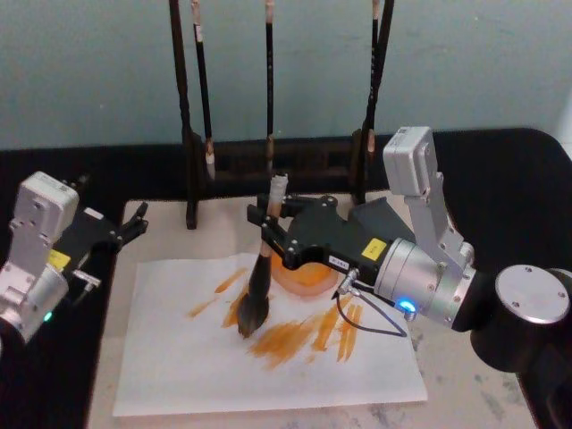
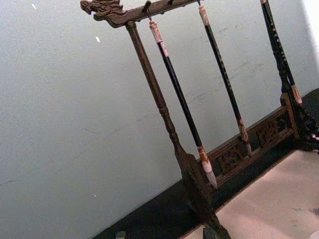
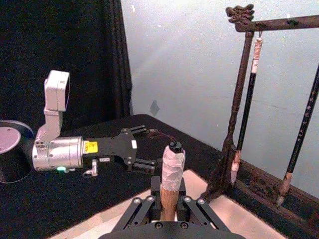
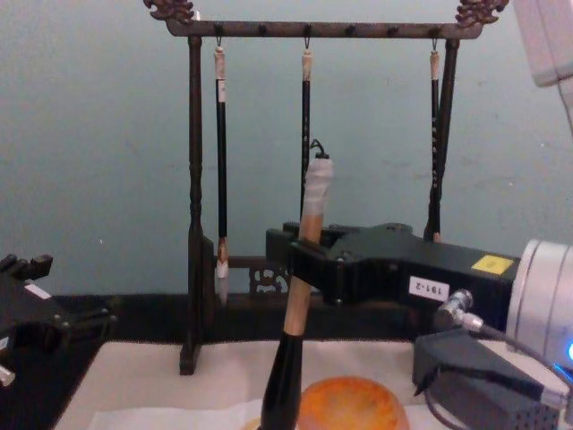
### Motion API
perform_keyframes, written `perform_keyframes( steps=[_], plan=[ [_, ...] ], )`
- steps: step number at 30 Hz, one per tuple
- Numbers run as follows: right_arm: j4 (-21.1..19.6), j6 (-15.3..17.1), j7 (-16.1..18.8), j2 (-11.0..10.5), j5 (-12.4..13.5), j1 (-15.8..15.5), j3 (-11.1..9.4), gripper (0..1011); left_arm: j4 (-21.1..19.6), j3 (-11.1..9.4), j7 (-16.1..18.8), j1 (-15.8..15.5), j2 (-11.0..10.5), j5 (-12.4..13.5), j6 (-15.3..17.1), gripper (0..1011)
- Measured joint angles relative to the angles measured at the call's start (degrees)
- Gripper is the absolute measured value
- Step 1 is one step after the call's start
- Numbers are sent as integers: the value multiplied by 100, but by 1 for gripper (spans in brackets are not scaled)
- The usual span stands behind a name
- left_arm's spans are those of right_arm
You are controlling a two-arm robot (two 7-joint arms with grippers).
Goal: Pick up the brush from the inkstone, write on the paper, then place the brush back to its original position.
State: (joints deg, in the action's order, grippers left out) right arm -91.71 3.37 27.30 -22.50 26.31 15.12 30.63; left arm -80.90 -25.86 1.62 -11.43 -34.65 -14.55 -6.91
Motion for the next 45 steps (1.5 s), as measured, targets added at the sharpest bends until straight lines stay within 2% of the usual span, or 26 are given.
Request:
perform_keyframes(
  steps=[14, 45],
  plan=[
    [157, 24, -10, 24, -63, 29, -34, 161, 0, 0, 0, 0, 0, 0, 0, 1001],
    [276, -119, -139, 24, -307, 17, -260, 161, 0, 0, 0, 0, 0, 0, 0, 1001]
  ],
)
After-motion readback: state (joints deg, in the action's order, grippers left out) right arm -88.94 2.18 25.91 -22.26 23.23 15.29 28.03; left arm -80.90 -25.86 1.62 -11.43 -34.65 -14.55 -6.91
